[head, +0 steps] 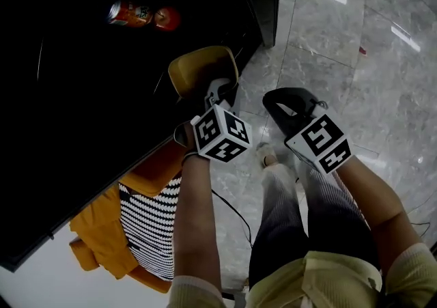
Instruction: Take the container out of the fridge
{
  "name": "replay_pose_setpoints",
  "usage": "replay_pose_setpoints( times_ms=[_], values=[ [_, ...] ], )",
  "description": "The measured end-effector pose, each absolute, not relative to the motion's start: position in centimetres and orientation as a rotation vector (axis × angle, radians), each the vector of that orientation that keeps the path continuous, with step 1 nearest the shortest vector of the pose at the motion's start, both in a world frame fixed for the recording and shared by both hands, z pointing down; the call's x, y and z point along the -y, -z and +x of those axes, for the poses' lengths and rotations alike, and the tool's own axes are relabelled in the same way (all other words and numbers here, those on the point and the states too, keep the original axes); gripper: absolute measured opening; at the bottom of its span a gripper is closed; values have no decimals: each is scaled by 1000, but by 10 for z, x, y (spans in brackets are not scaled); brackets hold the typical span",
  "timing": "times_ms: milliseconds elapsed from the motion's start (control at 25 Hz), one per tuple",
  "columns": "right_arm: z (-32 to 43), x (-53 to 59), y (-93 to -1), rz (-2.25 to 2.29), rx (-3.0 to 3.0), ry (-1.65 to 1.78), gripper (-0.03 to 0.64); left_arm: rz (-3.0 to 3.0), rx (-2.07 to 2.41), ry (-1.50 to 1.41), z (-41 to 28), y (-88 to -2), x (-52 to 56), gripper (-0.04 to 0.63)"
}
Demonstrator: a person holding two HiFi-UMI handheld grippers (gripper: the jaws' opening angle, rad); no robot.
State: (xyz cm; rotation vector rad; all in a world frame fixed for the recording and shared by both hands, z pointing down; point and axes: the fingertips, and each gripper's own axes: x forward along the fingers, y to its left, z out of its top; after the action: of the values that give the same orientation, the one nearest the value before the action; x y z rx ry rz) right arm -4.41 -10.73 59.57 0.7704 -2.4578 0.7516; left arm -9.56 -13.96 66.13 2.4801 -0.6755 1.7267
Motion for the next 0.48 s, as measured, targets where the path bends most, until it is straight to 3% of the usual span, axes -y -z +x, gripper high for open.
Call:
replay_pose_setpoints(
  times_ms=[480],
  values=[
    [-25,91,-549,881,2439,-746,31,2531,511,-1760,-77,-624,101,32]
  ],
)
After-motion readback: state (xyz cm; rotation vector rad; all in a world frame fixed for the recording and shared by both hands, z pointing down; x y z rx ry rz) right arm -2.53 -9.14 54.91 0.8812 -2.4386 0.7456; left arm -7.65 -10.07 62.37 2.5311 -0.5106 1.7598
